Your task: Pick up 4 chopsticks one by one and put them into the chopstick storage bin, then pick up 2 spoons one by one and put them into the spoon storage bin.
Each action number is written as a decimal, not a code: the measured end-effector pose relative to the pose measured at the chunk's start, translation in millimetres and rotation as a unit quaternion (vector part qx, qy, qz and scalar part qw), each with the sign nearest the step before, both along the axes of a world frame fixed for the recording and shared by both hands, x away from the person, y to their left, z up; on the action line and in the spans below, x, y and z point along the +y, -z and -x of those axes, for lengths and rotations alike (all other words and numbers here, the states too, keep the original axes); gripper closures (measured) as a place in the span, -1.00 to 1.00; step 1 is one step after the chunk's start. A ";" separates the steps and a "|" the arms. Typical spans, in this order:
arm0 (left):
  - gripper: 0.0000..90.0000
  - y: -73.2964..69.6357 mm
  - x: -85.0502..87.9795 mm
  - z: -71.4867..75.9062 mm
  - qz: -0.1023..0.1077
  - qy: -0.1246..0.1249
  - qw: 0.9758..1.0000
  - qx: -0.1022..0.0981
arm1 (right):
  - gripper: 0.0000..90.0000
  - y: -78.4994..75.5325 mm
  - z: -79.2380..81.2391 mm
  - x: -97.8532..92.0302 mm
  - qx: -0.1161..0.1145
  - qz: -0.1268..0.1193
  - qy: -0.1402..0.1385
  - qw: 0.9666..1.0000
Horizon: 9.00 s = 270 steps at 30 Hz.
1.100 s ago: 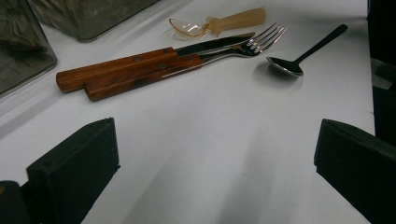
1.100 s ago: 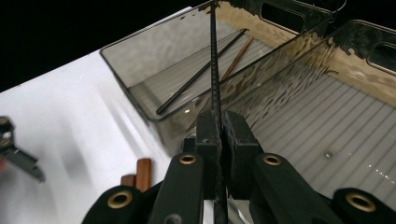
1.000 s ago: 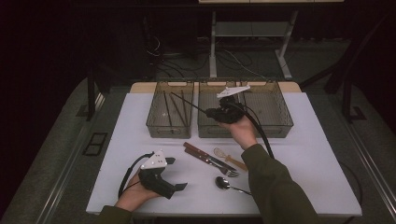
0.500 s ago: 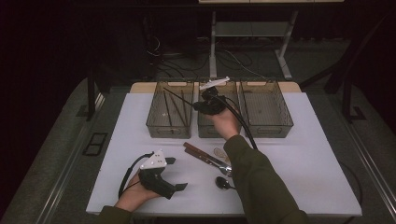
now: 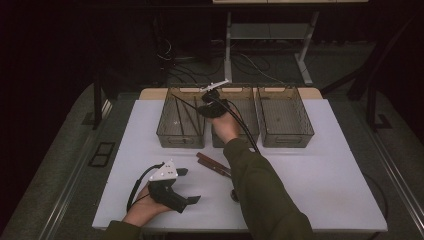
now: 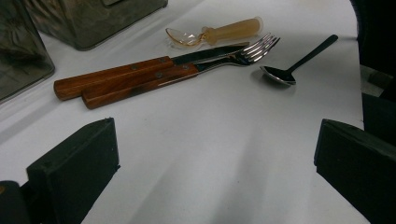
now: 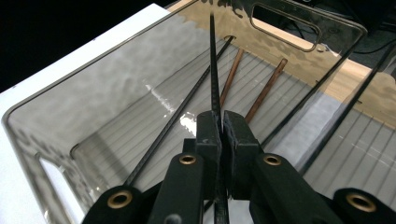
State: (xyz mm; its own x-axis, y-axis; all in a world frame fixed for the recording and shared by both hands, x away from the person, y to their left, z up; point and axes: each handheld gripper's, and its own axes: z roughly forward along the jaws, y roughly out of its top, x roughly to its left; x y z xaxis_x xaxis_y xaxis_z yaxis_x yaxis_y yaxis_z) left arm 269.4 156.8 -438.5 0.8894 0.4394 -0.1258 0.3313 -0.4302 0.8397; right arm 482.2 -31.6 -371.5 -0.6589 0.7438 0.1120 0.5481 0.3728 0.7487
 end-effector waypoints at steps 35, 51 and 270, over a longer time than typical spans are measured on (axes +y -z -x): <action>-1.00 0.7 -0.6 -0.3 0.003 -0.002 1.000 0.001 | -0.10 -22.5 21.8 -16.5 -0.008 -0.049 -0.069 0.996; -1.00 1.1 -0.6 0.7 -0.001 -0.003 1.000 0.004 | -0.21 -31.0 58.0 -67.5 -0.029 -0.051 -0.087 0.994; -1.00 2.7 -0.9 0.7 -0.015 -0.007 1.000 0.005 | 0.34 10.5 54.0 -173.9 -0.010 -0.039 -0.026 0.999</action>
